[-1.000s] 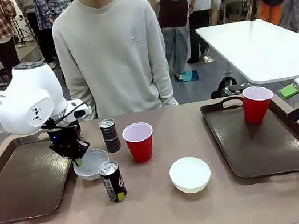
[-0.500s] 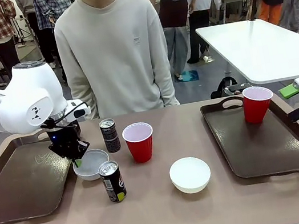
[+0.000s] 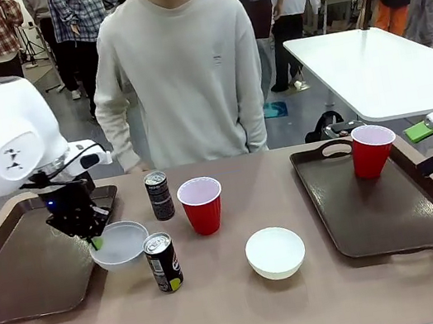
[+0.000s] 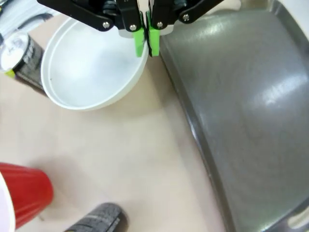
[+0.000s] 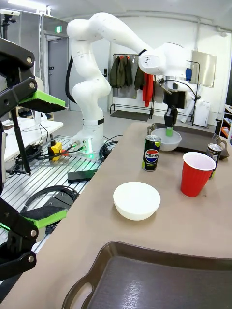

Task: Prepare tableware on both trays.
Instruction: Pick up a Picnic Bowl from the table and place it on a Handle tray.

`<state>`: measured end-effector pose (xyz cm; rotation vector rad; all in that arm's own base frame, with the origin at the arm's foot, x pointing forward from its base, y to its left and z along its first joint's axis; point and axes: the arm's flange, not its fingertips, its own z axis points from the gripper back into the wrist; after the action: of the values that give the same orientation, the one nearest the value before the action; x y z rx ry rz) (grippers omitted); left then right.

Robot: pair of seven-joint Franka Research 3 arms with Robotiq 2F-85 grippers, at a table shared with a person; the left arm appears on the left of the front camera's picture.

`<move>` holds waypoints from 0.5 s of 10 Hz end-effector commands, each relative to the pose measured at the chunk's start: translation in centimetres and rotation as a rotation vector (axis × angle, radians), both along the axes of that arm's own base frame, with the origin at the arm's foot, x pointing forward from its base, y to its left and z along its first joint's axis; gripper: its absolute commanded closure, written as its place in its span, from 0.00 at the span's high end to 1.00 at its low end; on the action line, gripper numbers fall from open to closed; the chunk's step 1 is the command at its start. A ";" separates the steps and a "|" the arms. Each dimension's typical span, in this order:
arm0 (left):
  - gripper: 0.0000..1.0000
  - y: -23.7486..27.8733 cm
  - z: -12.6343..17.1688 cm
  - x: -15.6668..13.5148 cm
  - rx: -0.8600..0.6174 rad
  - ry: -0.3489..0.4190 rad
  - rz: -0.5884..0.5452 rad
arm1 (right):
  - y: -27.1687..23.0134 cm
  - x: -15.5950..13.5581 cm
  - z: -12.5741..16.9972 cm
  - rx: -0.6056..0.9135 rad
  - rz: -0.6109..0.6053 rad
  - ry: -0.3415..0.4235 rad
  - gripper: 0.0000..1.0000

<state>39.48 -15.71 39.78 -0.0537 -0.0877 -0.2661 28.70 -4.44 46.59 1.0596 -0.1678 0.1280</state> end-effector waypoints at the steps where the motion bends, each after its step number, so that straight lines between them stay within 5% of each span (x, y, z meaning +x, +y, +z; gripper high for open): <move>1: 0.00 2.0 1.5 -3.1 -0.035 -0.055 -0.024 | 0.3 0.1 0.1 0.026 -0.010 0.011 1.00; 5: 0.00 7.0 4.0 -3.4 -0.029 -0.112 0.019 | 0.3 0.1 0.1 0.026 -0.010 0.011 1.00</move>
<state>36.18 -10.75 44.13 -0.0680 -0.2118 -0.2522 28.70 -4.44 46.60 1.0597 -0.1681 0.1279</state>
